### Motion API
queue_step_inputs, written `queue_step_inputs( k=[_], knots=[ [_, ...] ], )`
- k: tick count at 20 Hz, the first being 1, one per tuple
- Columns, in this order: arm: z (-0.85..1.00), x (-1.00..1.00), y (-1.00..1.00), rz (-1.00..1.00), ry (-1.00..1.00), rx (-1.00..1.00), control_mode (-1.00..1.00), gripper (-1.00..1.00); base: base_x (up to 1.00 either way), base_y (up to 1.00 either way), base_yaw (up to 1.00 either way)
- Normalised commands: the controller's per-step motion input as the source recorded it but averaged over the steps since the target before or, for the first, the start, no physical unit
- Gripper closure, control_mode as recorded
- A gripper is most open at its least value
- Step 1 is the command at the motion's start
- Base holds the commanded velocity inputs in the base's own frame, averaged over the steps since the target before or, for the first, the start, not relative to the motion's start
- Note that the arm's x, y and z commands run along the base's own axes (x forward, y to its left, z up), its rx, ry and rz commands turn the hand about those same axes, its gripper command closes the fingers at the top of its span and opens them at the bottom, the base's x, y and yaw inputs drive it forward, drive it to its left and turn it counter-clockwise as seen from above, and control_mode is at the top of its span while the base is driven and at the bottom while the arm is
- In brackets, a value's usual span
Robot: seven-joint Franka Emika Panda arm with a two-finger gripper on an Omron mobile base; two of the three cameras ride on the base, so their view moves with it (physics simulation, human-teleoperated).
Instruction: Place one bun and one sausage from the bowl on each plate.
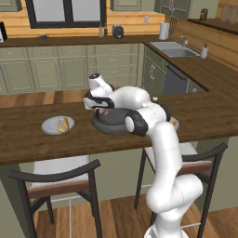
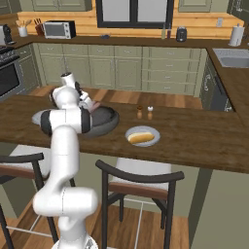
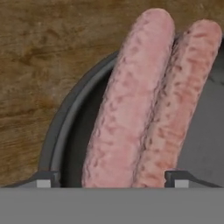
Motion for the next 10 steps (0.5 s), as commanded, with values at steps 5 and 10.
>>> queue_step_inputs(
  k=[5, 10],
  knots=[
    [-0.56, -0.35, -0.74, -0.01, -0.13, 0.02, -1.00, 1.00, 0.00, 0.00, 0.00],
    [-0.38, -0.39, -0.69, -0.08, -0.19, 0.12, -1.00, 1.00, 0.00, 0.00, 0.00]
  ],
)
